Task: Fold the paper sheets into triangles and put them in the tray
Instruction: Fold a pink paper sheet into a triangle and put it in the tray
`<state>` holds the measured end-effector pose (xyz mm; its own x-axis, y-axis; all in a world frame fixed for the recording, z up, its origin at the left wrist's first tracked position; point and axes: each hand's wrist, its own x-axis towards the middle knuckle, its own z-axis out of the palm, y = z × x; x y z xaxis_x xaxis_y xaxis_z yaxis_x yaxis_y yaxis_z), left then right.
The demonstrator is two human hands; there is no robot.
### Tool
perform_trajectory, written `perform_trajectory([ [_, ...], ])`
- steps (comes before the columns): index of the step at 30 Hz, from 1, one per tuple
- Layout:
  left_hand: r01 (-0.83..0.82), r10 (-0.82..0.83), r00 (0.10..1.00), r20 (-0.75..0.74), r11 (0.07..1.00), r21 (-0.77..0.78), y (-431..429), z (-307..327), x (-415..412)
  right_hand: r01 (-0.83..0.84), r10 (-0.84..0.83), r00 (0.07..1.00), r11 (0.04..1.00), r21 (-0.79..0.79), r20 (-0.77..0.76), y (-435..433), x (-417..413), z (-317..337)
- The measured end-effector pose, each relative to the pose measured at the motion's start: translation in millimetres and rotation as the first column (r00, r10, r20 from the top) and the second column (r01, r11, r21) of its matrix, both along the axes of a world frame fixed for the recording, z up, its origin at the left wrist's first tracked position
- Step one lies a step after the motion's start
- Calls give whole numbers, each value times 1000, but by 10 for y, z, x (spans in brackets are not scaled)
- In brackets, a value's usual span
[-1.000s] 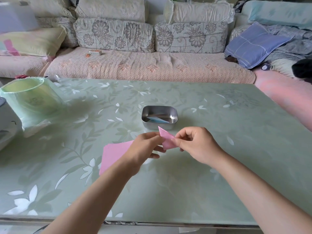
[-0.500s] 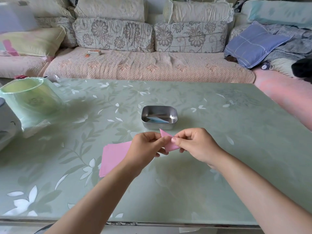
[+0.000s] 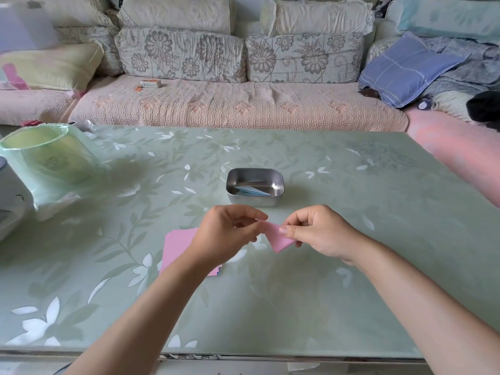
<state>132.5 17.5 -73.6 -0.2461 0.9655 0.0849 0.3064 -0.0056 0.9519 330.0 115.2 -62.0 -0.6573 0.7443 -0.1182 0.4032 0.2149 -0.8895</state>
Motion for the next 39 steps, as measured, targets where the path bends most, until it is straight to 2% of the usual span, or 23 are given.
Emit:
perform_trajectory([
  [5,-31,17,988,-155,996,-86,5,-61,18,-13,7,991,999,44,136,30,-18,-75],
  [10,-32,-36,932,-361,983,-181,2,-163,50,-86,-10,925,968,235,381,-11,-100,-201],
  [13,-49,-42,887,-460,982,-184,-9,-199,59,-137,-49,887,922,363,460,-42,-170,-245],
  [19,-46,-68,796,-601,984,-171,-11,-218,67,-208,-48,873,862,461,485,-59,-180,-269],
  [24,88,-63,741,-668,996,3,-22,-233,89,-181,-65,889,860,477,454,-59,-179,-307],
  [28,304,-171,699,-694,950,72,-86,-288,186,-132,-71,906,889,438,417,-67,-173,-311],
  [32,341,-174,677,-715,935,95,-142,-319,189,-78,-69,927,926,370,368,-48,-133,-330],
  [39,368,-212,611,-763,929,37,-258,-279,195,-71,-36,932,957,280,361,47,-2,-348],
])
